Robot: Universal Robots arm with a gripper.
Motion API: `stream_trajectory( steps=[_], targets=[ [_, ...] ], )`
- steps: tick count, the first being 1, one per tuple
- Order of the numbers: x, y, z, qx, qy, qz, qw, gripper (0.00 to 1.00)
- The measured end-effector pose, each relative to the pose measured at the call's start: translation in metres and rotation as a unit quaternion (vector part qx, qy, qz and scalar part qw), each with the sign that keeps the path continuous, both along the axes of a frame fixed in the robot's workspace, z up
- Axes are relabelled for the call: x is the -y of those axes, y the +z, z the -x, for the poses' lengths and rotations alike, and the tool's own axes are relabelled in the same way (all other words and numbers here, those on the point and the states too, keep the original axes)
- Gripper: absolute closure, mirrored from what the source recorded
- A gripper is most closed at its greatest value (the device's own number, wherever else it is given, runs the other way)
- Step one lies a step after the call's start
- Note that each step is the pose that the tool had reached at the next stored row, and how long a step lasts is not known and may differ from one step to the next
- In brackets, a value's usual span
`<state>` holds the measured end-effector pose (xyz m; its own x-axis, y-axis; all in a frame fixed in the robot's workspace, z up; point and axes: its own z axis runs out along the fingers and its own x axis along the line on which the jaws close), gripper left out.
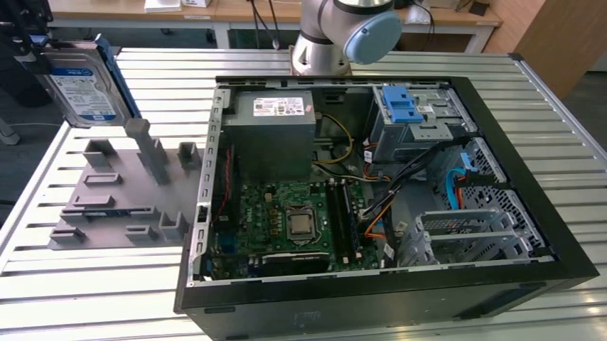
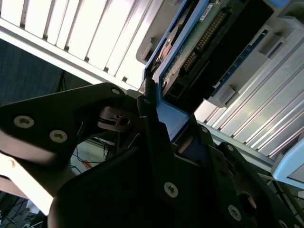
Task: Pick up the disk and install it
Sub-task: 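Pick up the disk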
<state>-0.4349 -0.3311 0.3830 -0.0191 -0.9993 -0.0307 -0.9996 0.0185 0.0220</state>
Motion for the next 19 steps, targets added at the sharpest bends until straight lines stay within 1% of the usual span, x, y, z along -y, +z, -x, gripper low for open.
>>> stream_trajectory(
  steps=[5,8,19],
  targets=[
    [0.0,0.0002,0.0,0.0,0.0,0.0,1.0,0.64],
    [0.0,0.0013,0.0,-0.0001,0.0,0.0,1.0,0.64],
    [0.0,0.0109,0.0,0.0,0.0,0.0,1.0,0.64]
  ],
)
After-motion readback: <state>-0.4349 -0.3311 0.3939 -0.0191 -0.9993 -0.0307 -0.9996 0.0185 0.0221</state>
